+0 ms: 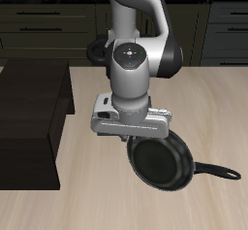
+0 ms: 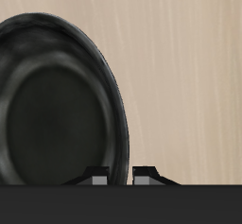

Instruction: Place the frypan on the flat stove and turn on the stove

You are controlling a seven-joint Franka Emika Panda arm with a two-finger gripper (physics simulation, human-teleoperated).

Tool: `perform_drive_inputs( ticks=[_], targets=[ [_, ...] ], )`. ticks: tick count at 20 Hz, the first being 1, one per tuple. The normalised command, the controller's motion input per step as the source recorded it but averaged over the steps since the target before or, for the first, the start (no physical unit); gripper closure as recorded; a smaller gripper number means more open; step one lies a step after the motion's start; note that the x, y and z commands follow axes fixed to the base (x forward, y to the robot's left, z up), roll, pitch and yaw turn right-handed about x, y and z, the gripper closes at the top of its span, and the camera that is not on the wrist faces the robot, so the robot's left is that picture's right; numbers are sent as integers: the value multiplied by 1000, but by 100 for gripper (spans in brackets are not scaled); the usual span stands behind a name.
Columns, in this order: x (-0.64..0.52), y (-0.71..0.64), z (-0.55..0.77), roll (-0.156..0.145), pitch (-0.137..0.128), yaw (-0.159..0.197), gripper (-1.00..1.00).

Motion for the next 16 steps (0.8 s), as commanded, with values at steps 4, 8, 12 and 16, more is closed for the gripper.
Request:
perform_drive_inputs(
  ticks=[4,8,12,16],
  targets=[
    [-142,-56,309,5,-42,-3,100],
    [-130,-96,300,-17,-30,-16,100],
    [-80,-93,250,-14,-31,-4,100],
    [-136,-120,296,-14,-42,29,100]
  ],
)
